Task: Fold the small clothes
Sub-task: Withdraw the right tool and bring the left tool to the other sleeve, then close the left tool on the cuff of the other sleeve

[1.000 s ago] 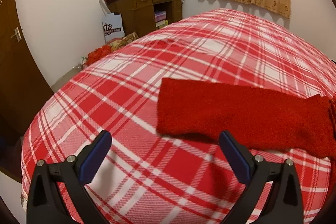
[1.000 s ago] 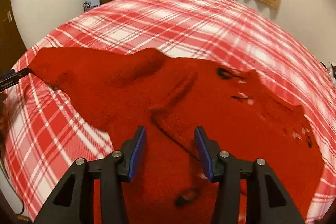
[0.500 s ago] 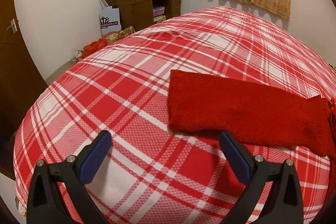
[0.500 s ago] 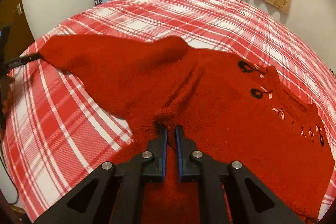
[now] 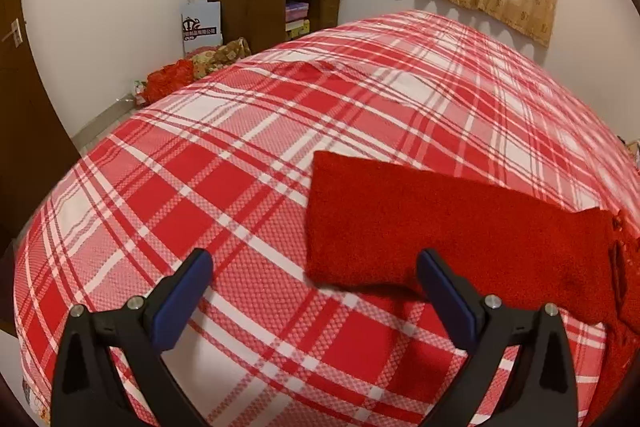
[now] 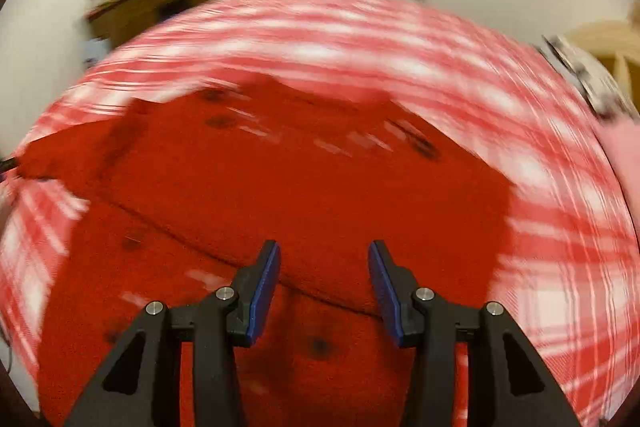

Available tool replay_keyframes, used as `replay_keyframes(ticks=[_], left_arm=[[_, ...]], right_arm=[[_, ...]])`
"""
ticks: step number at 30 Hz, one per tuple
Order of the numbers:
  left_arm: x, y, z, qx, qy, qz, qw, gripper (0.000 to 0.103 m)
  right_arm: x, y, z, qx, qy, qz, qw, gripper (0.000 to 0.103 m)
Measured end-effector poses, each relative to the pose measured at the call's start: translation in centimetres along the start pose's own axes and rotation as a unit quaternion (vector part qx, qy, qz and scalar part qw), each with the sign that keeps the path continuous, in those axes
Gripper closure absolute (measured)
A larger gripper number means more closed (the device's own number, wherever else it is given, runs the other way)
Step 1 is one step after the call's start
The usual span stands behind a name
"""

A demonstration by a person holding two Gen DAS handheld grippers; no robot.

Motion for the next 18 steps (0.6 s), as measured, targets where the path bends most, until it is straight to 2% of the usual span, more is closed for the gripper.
replay_keyframes(ticks=[2, 4, 7, 8, 9, 12, 13, 15, 18], left_arm=[[-0.6, 0.1, 0.2, -0.005, -0.016, -0.004, 0.9999, 0.0], [-1.1, 0.0, 0.4, -0.003, -0.026, -0.001, 0.9997, 0.002], [-1.7, -0.3, 0.6, -0.001, -0.044, -0.011, 0.999, 0.004], [-1.6, -0.3, 0.6, -0.002, -0.044, -0.013, 0.999, 0.004], [-1.3, -0.1, 0.6, -0.003, -0.041, -0.012, 0.9991, 0.009], [0.0, 0.7, 0.8, -0.013, -0.031, -0.022, 0.9992, 0.023], [0.4, 1.0, 0.8, -0.016, -0.026, -0.018, 0.9994, 0.026], [1.3, 1.9, 0.9, -0.02, -0.01, -0.008, 0.9997, 0.041], [1.6, 3.1, 0.7, -0.036, -0.009, 0.002, 0.9993, 0.051]], right_arm=[[2.3, 1.1, -1.9, -0.036, 0.013, -0.02, 0.999, 0.055], [3.2, 0.2, -2.7, -0.015, 0.039, 0.009, 0.999, 0.055], [2.8, -0.8, -3.5, 0.0, 0.022, 0.002, 1.0, 0.055], [2.2, -0.7, -3.7, 0.008, 0.01, -0.006, 1.0, 0.051], [1.8, -0.6, -3.8, 0.013, 0.003, -0.011, 1.0, 0.045], [1.8, -0.5, -4.1, 0.028, 0.009, -0.02, 0.999, 0.037], [1.8, -0.4, -4.2, 0.031, 0.01, -0.021, 0.999, 0.036], [1.7, -0.3, -4.3, 0.037, 0.007, -0.022, 0.999, 0.035], [2.0, -0.4, -4.3, 0.042, 0.017, -0.004, 0.999, 0.03]])
Point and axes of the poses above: each gripper's, at about its wrist camera, not at the fingertips, and y roughly the way its jaws point, x to its right, z to its top, the point moved 5 cm from there along y, roughly the way its jaws point, and after that the axes turned 8 degrees about x, right-handed, at the moved point
